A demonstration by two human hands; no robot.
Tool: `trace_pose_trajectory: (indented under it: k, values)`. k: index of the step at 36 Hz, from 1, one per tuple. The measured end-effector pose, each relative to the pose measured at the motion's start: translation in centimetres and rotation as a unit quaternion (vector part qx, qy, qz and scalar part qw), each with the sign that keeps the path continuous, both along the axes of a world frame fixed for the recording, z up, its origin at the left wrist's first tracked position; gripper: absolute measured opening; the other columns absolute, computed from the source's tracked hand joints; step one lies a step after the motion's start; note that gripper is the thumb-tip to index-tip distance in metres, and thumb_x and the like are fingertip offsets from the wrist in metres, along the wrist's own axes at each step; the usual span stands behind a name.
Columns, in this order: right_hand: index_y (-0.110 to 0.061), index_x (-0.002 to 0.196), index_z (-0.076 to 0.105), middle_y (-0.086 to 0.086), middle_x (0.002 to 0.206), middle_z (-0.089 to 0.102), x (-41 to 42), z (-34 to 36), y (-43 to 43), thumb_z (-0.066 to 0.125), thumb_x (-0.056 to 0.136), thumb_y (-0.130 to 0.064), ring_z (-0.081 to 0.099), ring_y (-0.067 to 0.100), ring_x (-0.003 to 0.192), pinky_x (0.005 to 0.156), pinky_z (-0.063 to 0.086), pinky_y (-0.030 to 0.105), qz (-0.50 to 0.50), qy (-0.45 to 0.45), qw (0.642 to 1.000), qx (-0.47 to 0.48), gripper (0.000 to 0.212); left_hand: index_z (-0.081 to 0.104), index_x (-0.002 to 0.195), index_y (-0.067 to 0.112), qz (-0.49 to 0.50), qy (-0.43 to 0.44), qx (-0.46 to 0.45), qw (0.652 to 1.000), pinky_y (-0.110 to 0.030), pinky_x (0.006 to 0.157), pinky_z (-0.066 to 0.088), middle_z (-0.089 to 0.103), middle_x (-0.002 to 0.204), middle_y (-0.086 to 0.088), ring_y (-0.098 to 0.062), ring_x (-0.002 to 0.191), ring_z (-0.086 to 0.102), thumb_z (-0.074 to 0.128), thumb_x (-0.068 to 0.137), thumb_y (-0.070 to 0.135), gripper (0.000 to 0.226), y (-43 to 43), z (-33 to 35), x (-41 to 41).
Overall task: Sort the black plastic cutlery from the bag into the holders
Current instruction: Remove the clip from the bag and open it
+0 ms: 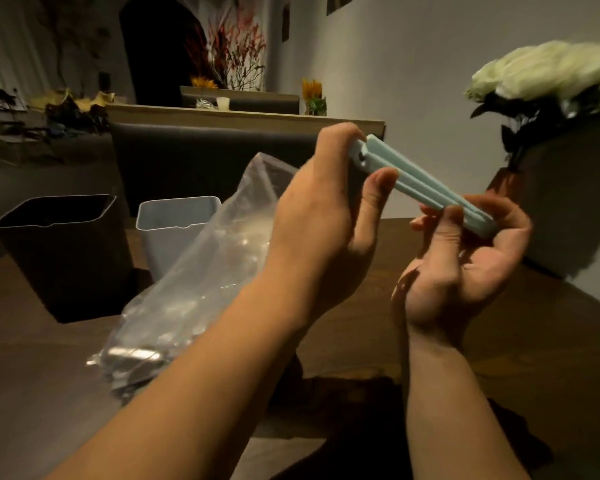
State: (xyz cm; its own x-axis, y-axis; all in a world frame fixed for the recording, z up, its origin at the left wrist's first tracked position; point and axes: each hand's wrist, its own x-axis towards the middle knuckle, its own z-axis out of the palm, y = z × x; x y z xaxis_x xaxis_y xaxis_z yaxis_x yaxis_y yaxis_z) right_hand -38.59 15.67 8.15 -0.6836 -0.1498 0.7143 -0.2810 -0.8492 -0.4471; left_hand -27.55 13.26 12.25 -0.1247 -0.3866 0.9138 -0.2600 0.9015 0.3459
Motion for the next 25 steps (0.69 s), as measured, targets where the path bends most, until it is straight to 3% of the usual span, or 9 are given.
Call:
trace_pose_trajectory:
  k: [3,7,10,12,16,21,23,25]
  values:
    - [-0.018,0.111,0.048,0.006,0.103,0.054,-1.9,0.4,0.5,0.060,0.094,-0.014,0.058,0.023,0.083,0.070,0.051,0.030,-0.006,-0.007,1.000,0.022,0.022,0.047,0.123,0.001,-0.165,0.099,0.094,0.977,-0.035,0.076,0.059,0.061,0.100,-0.007,-0.018,0.087,0.066,0.054,0.101,0.010,0.025,0.1,0.5,-2.3]
    - [-0.019,0.106,0.052,0.000,0.095,0.056,-4.1,-1.2,0.6,0.063,0.091,-0.012,0.058,0.014,0.077,0.066,0.051,0.027,0.006,-0.030,0.995,0.100,0.020,0.047,0.129,0.011,-0.278,0.247,0.325,0.870,-0.036,0.090,0.059,0.066,0.115,-0.014,-0.020,0.105,0.069,0.063,0.096,0.008,0.036,0.7,0.2,-5.0]
    - [-0.023,0.104,0.059,0.004,0.098,0.059,-5.8,-3.6,0.0,0.067,0.090,-0.015,0.060,0.020,0.085,0.072,0.053,0.028,0.039,-0.025,0.982,0.185,0.018,0.063,0.118,0.010,-0.274,0.268,0.440,0.812,-0.033,0.088,0.060,0.070,0.111,-0.011,-0.020,0.104,0.070,0.066,0.094,0.016,0.024,-0.3,-1.7,-6.7]
    - [-0.025,0.101,0.063,0.002,0.098,0.064,-6.8,-5.3,-0.6,0.066,0.093,-0.008,0.063,0.014,0.087,0.074,0.054,0.023,0.044,0.017,0.961,0.273,0.019,0.068,0.107,0.013,-0.251,0.279,0.487,0.789,-0.034,0.087,0.060,0.071,0.108,-0.008,-0.020,0.103,0.070,0.068,0.093,0.020,0.016,-1.3,-3.9,-7.7]
    - [-0.027,0.095,0.069,-0.010,0.093,0.069,-8.3,-7.6,-1.6,0.063,0.095,-0.009,0.064,-0.002,0.086,0.072,0.053,0.018,0.061,0.121,0.866,0.481,0.019,0.068,0.100,0.017,-0.143,0.294,0.570,0.753,-0.034,0.083,0.059,0.071,0.100,-0.005,-0.020,0.096,0.070,0.071,0.092,0.024,0.011,-3.4,-8.6,-9.0]
    - [-0.023,0.092,0.069,-0.006,0.090,0.067,-9.3,-9.8,-2.7,0.065,0.095,-0.015,0.062,0.010,0.086,0.068,0.050,0.023,0.023,0.118,0.800,0.588,0.009,0.059,0.081,0.018,-0.059,0.262,0.659,0.702,-0.037,0.086,0.058,0.066,0.080,-0.004,-0.017,0.080,0.065,0.068,0.095,0.020,0.017,-5.5,-12.0,-9.1]
    - [-0.026,0.090,0.067,-0.007,0.092,0.066,-9.6,-10.5,-3.3,0.066,0.094,-0.019,0.062,0.012,0.087,0.072,0.052,0.030,-0.020,0.117,0.780,0.614,0.008,0.061,0.088,0.014,-0.083,0.266,0.704,0.654,-0.030,0.072,0.055,0.064,0.080,-0.004,-0.017,0.075,0.063,0.063,0.097,0.009,0.011,-5.7,-12.6,-9.1]
    - [-0.027,0.090,0.066,-0.006,0.096,0.065,-9.7,-11.0,-3.8,0.068,0.092,-0.023,0.061,0.015,0.087,0.072,0.052,0.031,-0.079,0.127,0.764,0.628,0.005,0.061,0.115,0.014,-0.113,0.276,0.728,0.617,-0.027,0.068,0.055,0.067,0.092,-0.004,-0.017,0.083,0.067,0.056,0.099,0.002,0.021,-5.6,-13.0,-8.8]
